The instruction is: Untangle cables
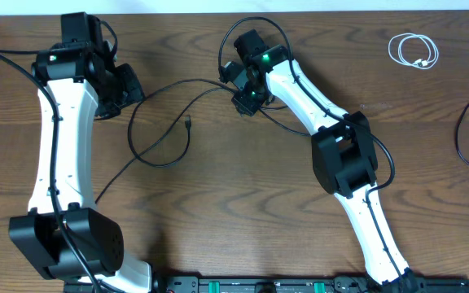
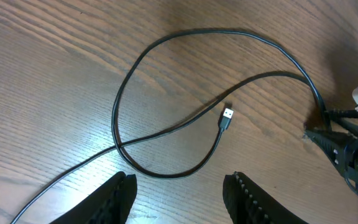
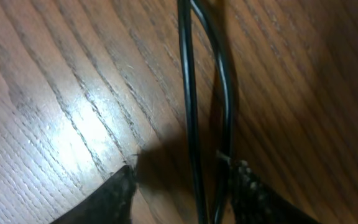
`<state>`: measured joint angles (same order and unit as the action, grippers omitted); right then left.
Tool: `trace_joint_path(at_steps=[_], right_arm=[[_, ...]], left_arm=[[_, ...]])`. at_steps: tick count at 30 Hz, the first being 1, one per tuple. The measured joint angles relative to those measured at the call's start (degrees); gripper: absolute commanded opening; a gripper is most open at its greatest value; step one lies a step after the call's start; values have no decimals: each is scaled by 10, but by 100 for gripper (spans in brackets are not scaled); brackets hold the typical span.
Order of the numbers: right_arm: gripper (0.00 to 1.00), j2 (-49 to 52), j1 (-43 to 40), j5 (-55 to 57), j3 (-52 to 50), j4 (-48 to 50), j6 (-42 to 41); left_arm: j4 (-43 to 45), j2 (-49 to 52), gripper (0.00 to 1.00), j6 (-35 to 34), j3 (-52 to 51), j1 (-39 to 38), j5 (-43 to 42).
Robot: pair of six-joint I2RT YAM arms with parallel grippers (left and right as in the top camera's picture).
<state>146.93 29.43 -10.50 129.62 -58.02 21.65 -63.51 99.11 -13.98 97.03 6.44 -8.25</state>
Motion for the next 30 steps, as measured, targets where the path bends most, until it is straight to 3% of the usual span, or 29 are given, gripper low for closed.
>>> trace_joint_path(at_steps=[3, 6, 7, 8, 20, 30], right_arm=[[29, -1, 0, 0, -6, 0, -5], [13, -9, -1, -1, -24, -4, -16], [4, -13, -1, -2, -31, -7, -19], [1, -16, -1, -4, -37, -11, -24], [1, -31, -17, -9, -53, -116, -99], [1, -37, -78, 28, -71, -248, -221]], left_arm=[[-3, 0, 50, 0, 0, 0, 0], [-6, 0, 50, 0, 0, 0, 0], [-6, 0, 50, 0, 0, 0, 0], [-6, 0, 50, 0, 0, 0, 0], [-6, 0, 50, 7, 0, 0, 0], [-5, 0, 47, 44, 0, -1, 0]])
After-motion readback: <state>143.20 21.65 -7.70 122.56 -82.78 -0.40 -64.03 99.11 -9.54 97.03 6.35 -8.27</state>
